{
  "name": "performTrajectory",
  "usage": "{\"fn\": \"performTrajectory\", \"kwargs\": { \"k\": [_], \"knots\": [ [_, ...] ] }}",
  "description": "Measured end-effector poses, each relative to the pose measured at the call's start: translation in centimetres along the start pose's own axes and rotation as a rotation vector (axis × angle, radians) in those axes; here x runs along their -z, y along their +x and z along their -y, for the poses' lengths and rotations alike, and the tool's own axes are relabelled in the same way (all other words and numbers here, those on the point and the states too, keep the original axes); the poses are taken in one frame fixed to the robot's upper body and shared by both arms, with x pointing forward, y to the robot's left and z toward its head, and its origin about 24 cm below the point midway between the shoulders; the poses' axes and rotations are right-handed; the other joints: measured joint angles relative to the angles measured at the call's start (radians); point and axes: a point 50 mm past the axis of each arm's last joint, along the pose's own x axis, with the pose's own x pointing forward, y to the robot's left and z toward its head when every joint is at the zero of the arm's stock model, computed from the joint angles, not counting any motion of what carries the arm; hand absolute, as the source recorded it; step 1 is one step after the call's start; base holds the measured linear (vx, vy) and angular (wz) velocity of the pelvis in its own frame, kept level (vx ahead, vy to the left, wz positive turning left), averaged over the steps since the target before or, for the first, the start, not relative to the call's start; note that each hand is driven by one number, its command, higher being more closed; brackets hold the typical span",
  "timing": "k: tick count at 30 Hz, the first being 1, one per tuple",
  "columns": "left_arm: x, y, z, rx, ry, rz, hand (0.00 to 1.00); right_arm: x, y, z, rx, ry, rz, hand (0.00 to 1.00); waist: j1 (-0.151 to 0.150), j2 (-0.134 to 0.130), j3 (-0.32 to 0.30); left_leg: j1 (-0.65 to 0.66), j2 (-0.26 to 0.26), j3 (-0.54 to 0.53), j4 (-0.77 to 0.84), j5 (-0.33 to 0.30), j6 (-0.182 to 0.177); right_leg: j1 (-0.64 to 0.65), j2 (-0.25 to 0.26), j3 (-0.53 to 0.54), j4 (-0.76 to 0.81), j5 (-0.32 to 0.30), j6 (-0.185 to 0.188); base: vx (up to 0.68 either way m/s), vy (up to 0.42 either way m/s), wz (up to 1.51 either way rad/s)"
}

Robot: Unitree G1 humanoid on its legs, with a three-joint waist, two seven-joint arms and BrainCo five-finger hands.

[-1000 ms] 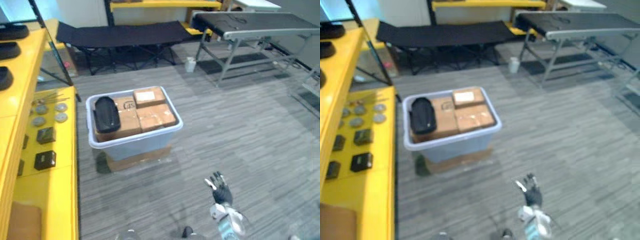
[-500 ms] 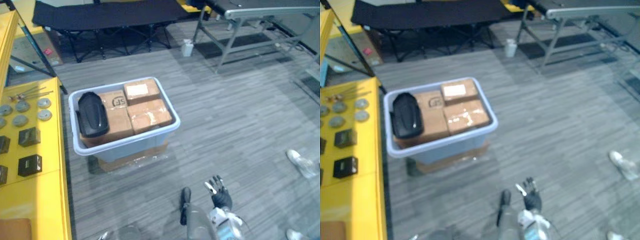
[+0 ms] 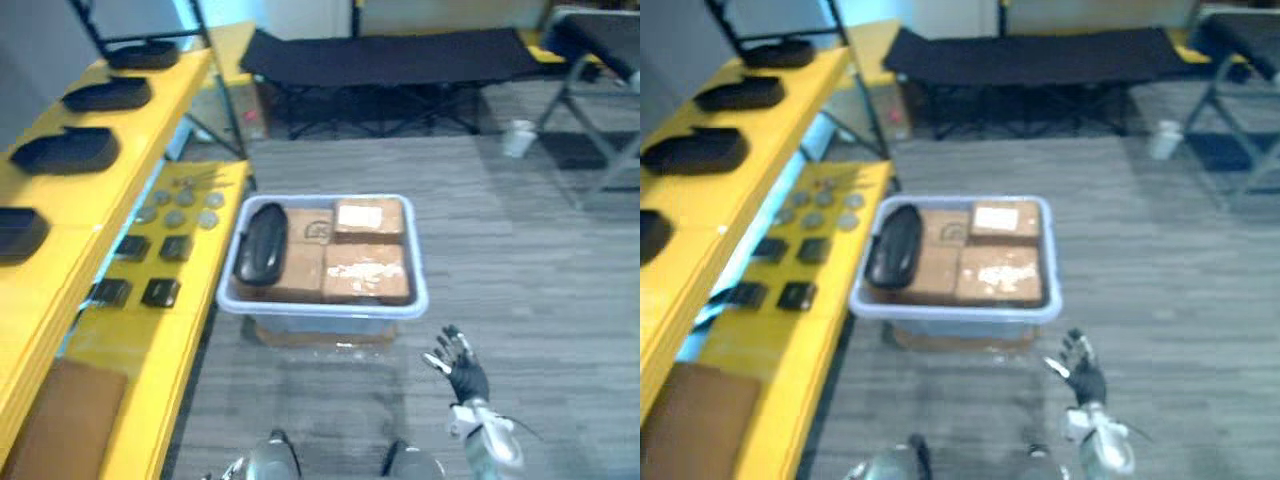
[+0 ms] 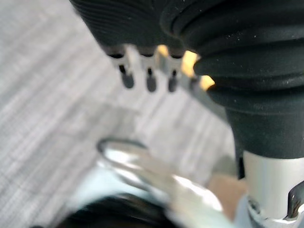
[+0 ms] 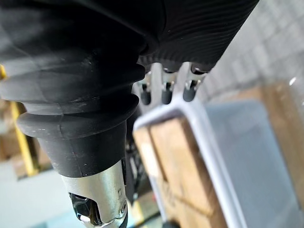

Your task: Walk over and take plastic housings, then place them on the shelf

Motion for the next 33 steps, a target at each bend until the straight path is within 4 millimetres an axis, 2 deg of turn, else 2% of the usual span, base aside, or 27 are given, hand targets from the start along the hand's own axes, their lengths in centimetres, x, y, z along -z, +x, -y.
{"fn": "performTrajectory", "kwargs": {
  "k": [2, 5, 7, 9, 10, 11, 12, 13, 14, 15, 16, 17, 18, 20, 21, 23, 24, 26, 27, 28, 30, 33],
  "knots": [
    [-0.6, 0.1, -0.2, 0.009, 0.060, 0.024, 0.00, -0.8, 1.0, -0.6, 0.006, 0.014, 0.040, 0.00, 0.009, -0.019, -0.002, -0.009, -0.058, -0.002, -0.018, 0.009, 0.022, 0.003, -0.030, 0.000, -0.045, 0.032, 0.018, 0.17, 0.231, 0.19],
    [-1.5, 0.3, 0.0, 0.024, 0.107, 0.055, 0.00, -1.9, 2.1, -1.0, 0.044, 0.025, 0.092, 0.00, 0.022, -0.023, -0.003, -0.010, -0.111, -0.021, 0.004, -0.027, 0.051, 0.033, -0.068, -0.002, -0.053, 0.049, 0.024, 0.19, 0.199, 0.29],
    [-1.9, 0.4, 0.3, 0.030, 0.138, 0.068, 0.00, -2.0, 2.6, -1.2, 0.080, 0.034, 0.096, 0.00, 0.027, -0.022, -0.004, -0.008, -0.120, -0.040, 0.027, -0.054, 0.058, 0.034, -0.082, 0.004, 0.003, 0.035, 0.001, 0.19, 0.182, 0.42],
    [-2.3, 0.4, 0.1, 0.028, 0.151, 0.083, 0.00, -1.9, 2.9, -1.7, 0.109, 0.065, 0.102, 0.00, 0.027, -0.026, -0.003, 0.008, -0.121, -0.074, 0.030, -0.063, 0.061, 0.007, -0.096, 0.038, 0.127, 0.018, -0.038, 0.13, 0.107, 0.40],
    [-2.4, 0.4, -0.1, 0.020, 0.153, 0.085, 0.00, -1.7, 2.8, -2.1, 0.122, 0.084, 0.099, 0.00, 0.027, -0.030, -0.004, 0.026, -0.104, -0.091, 0.017, -0.062, 0.061, -0.025, -0.084, 0.105, 0.188, -0.023, -0.079, 0.14, -0.018, 0.52],
    [-2.5, 0.5, -0.3, 0.008, 0.146, 0.079, 0.00, -1.4, 2.7, -2.4, 0.134, 0.098, 0.090, 0.00, 0.025, -0.033, -0.005, 0.036, -0.092, -0.117, 0.012, -0.062, 0.060, -0.034, -0.036, 0.158, 0.180, -0.077, -0.062, 0.11, -0.040, 0.53],
    [-2.6, 0.5, -0.3, 0.001, 0.142, 0.079, 0.00, -1.4, 2.7, -2.4, 0.136, 0.100, 0.089, 0.00, 0.025, -0.037, -0.007, 0.042, -0.086, -0.129, 0.008, -0.062, 0.060, -0.039, -0.011, 0.175, 0.168, -0.094, -0.061, 0.14, -0.152, 0.50],
    [-2.9, 0.6, -0.2, -0.007, 0.118, 0.071, 0.00, -1.4, 2.8, -2.3, 0.145, 0.094, 0.090, 0.00, 0.027, -0.040, -0.005, 0.063, -0.071, -0.138, -0.001, -0.059, 0.055, -0.052, 0.043, 0.198, 0.126, -0.100, -0.067, 0.09, -0.125, 0.31],
    [-2.9, 0.7, -0.3, -0.012, 0.093, 0.065, 0.00, -1.7, 3.0, -2.5, 0.146, 0.082, 0.098, 0.00, 0.026, -0.041, -0.005, 0.073, -0.060, -0.140, 0.003, -0.060, 0.044, -0.071, 0.085, 0.215, 0.064, -0.092, -0.067, 0.12, -0.217, 0.33],
    [-2.9, 0.7, -0.4, -0.015, 0.065, 0.059, 0.00, -1.9, 3.2, -2.4, 0.145, 0.073, 0.106, 0.00, 0.015, -0.043, -0.004, 0.079, -0.059, -0.151, 0.006, -0.062, 0.032, -0.071, 0.110, 0.256, 0.038, -0.029, -0.058, 0.06, -0.171, 0.32],
    [-2.8, 0.7, -0.2, -0.012, 0.049, 0.051, 0.00, -1.9, 3.1, -2.0, 0.160, 0.066, 0.104, 0.00, 0.010, -0.042, -0.007, 0.081, -0.055, -0.166, 0.002, -0.064, 0.022, -0.051, 0.121, 0.250, 0.033, -0.027, -0.055, 0.16, -0.205, 0.23],
    [-2.5, 0.6, 0.3, 0.001, 0.017, 0.046, 0.00, -2.2, 3.2, -0.8, 0.199, 0.056, 0.112, 0.00, 0.015, -0.018, -0.010, 0.078, -0.038, -0.171, -0.003, -0.061, 0.009, -0.049, 0.141, 0.245, 0.032, -0.025, -0.063, 0.15, -0.138, 0.16],
    [-2.4, 0.6, 0.4, 0.004, 0.008, 0.043, 0.00, -2.4, 3.2, -0.5, 0.210, 0.054, 0.116, 0.00, 0.013, -0.009, -0.007, 0.076, -0.035, -0.183, -0.009, -0.056, 0.000, -0.048, 0.145, 0.237, 0.031, -0.027, -0.066, 0.15, -0.121, 0.19],
    [-2.2, 0.5, 1.0, 0.013, -0.021, 0.036, 0.00, -3.0, 3.3, 1.2, 0.270, 0.039, 0.119, 0.00, -0.008, 0.007, -0.003, 0.060, -0.025, -0.230, -0.043, -0.034, -0.026, -0.042, 0.152, 0.179, 0.026, -0.032, -0.072, 0.07, -0.096, 0.63],
    [-2.2, 0.5, 1.0, 0.014, -0.030, 0.038, 0.00, -3.1, 3.2, 1.5, 0.290, 0.040, 0.117, 0.00, -0.008, 0.006, -0.002, 0.059, -0.024, -0.236, -0.050, -0.026, -0.029, -0.037, 0.152, 0.163, 0.026, -0.034, -0.075, 0.06, -0.080, 0.74],
    [-3.1, 0.5, 0.9, 0.027, -0.034, 0.079, 0.00, -3.7, 3.4, 2.4, 0.359, 0.045, 0.133, 0.00, -0.008, -0.009, 0.007, 0.030, -0.027, -0.238, -0.049, 0.015, -0.027, -0.020, 0.144, 0.110, 0.025, -0.037, -0.080, 0.00, -0.047, 0.89],
    [-4.1, 0.5, 0.8, 0.037, -0.013, 0.123, 0.00, -4.3, 3.8, 2.6, 0.387, 0.059, 0.147, 0.00, -0.007, -0.031, 0.021, 0.008, -0.037, -0.236, -0.059, 0.049, -0.019, -0.023, 0.134, 0.084, 0.025, -0.038, -0.082, -0.04, -0.036, 0.95],
    [-4.8, 0.5, 0.9, 0.054, 0.020, 0.152, 0.00, -5.5, 4.5, 2.9, 0.426, 0.086, 0.184, 0.00, -0.007, -0.038, 0.045, -0.006, -0.045, -0.245, -0.090, 0.082, -0.019, -0.027, 0.131, 0.077, 0.027, -0.039, -0.084, -0.06, -0.002, 0.79],
    [-5.1, 0.5, 1.2, 0.065, 0.017, 0.163, 0.00, -7.0, 5.3, 3.0, 0.444, 0.103, 0.227, 0.00, -0.004, -0.033, 0.075, -0.006, -0.049, -0.243, -0.121, 0.105, -0.020, -0.034, 0.126, 0.078, 0.030, -0.039, -0.084, -0.09, 0.036, 0.61],
    [-5.3, 0.5, 1.4, 0.068, 0.018, 0.170, 0.00, -7.5, 5.7, 2.9, 0.443, 0.109, 0.245, 0.00, -0.001, -0.030, 0.088, -0.006, -0.053, -0.242, -0.131, 0.116, -0.019, -0.038, 0.122, 0.078, 0.035, -0.039, -0.084, -0.13, 0.053, 0.35],
    [-5.0, 0.4, 1.9, 0.089, 0.073, 0.166, 0.00, -9.7, 7.3, 1.9, 0.421, 0.117, 0.300, 0.00, 0.005, 0.000, 0.111, -0.005, -0.066, -0.220, -0.170, 0.132, -0.018, -0.061, 0.104, 0.082, 0.046, -0.040, -0.083, -0.14, 0.052, 0.04],
    [-5.1, 0.4, 2.5, 0.110, 0.100, 0.180, 0.00, -11.3, 8.6, 1.5, 0.429, 0.114, 0.329, 0.00, 0.007, 0.025, 0.134, -0.009, -0.088, -0.214, -0.201, 0.135, -0.002, -0.074, 0.082, 0.083, 0.054, -0.043, -0.071, -0.19, 0.096, 0.08]
  ]
}}
